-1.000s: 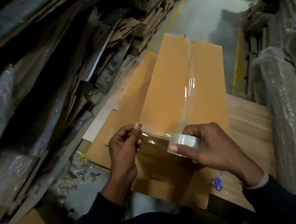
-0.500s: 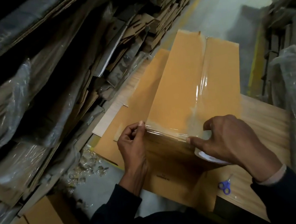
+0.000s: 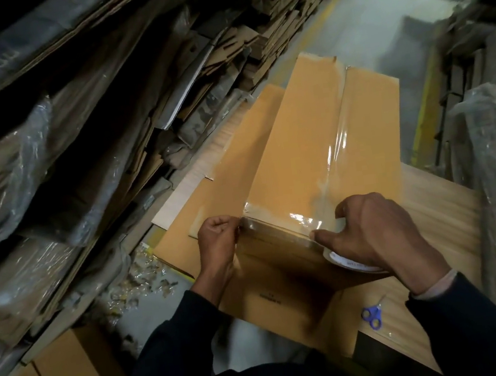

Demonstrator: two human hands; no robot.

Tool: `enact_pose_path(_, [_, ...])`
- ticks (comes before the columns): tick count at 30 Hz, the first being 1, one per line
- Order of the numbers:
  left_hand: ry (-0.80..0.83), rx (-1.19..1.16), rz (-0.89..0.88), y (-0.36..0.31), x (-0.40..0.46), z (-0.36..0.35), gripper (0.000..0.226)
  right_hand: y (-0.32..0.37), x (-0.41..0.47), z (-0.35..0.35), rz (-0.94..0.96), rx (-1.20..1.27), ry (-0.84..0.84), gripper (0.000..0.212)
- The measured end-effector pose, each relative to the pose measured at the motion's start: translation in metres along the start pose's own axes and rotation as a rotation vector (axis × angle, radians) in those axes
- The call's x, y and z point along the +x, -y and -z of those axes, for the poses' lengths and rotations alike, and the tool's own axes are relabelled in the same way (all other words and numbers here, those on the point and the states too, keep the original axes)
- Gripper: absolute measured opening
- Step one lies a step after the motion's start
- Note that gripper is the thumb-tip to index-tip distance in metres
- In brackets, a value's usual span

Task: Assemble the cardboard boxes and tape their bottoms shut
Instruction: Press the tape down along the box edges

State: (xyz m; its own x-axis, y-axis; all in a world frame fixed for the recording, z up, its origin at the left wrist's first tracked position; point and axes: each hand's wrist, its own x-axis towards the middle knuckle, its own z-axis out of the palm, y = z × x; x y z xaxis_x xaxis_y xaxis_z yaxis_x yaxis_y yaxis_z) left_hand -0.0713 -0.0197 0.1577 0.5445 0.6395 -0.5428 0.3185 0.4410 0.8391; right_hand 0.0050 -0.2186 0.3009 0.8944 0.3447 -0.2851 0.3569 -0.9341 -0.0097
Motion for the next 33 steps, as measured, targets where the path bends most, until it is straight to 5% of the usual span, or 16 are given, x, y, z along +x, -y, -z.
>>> enact_pose_path(4, [-0.079,0.165,-0.411,-0.004,-0.002,0.017,0.008,0.001,-0.001,0.000,-0.006,0.003,0.001,0.069])
enact_pose_path(8, [0.139,0.350,-0.645,-0.028,-0.015,0.014,0.009,0.001,-0.001,-0.002,0.006,-0.003,-0.009,0.070])
enact_pose_path(14, [0.230,0.578,-0.628,-0.034,-0.006,0.002,0.025,-0.015,-0.002,-0.005,0.040,0.163,-0.007,0.075])
enact_pose_path(16, [0.216,0.526,-0.629,-0.028,-0.006,0.003,0.024,-0.036,-0.006,-0.006,0.117,0.484,0.022,0.054])
enact_pose_path(21, [0.234,0.270,-0.542,-0.012,-0.015,0.002,0.022,-0.094,-0.006,-0.022,0.400,1.130,0.311,0.050])
enact_pose_path(26, [0.107,0.195,-0.588,-0.001,-0.026,-0.010,0.023,-0.097,-0.006,-0.027,0.457,1.182,0.280,0.041])
enact_pose_path(33, [-0.057,0.248,-0.670,0.011,-0.026,-0.020,0.021,-0.119,-0.018,-0.008,0.370,0.824,0.237,0.051])
